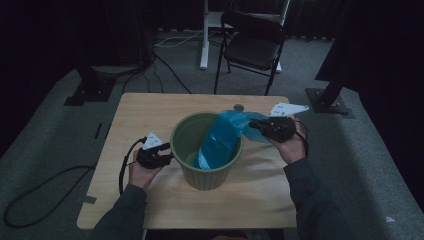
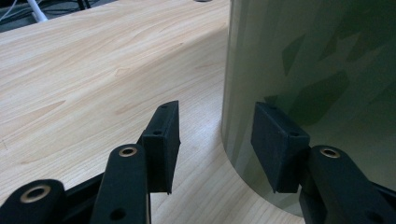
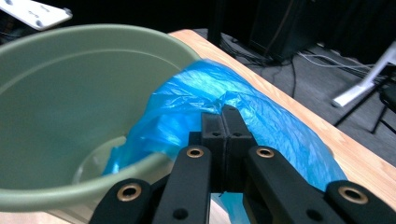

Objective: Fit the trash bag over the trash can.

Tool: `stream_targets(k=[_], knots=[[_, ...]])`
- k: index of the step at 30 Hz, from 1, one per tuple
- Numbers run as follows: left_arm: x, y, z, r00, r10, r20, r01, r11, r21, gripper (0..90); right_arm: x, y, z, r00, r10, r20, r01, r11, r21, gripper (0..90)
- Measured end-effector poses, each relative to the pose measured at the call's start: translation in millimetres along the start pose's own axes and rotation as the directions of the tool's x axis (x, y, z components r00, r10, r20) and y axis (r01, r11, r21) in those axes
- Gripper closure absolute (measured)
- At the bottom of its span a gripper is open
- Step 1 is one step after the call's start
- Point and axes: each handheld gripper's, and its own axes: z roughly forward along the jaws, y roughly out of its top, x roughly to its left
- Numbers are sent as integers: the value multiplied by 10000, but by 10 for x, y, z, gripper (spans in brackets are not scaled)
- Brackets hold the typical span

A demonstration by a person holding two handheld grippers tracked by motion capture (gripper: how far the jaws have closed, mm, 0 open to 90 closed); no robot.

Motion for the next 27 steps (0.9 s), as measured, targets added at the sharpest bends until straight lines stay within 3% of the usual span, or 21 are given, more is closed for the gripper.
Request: stream_targets(k=[20, 27], knots=[[-103, 137, 17, 9993, 272, 246, -267, 9994, -203, 524, 165, 129, 132, 9913, -78, -1313, 74, 10000, -37, 900], [-81, 194, -105, 9987, 299, 400, -283, 9988, -402, 527, 224, 203, 174, 9880, -301, -1514, 314, 9995, 59, 900]])
